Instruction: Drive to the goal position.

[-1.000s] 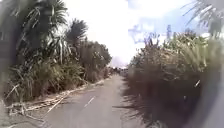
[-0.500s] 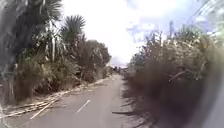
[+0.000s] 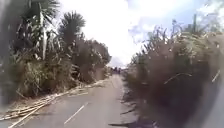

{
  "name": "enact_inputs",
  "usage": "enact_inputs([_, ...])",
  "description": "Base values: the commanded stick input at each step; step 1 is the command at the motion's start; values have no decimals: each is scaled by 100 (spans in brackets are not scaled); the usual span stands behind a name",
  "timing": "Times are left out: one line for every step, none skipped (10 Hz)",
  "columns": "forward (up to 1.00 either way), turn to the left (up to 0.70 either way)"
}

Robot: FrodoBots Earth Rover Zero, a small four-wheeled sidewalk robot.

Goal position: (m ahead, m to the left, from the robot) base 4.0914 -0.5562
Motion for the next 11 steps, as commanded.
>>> enact_inputs([70, 0])
enact_inputs([70, 0])
enact_inputs([70, 0])
enact_inputs([70, 0])
enact_inputs([70, 0])
enact_inputs([70, 0])
enact_inputs([70, 0])
enact_inputs([70, 0])
enact_inputs([70, 0])
enact_inputs([70, 0])
enact_inputs([70, 0])
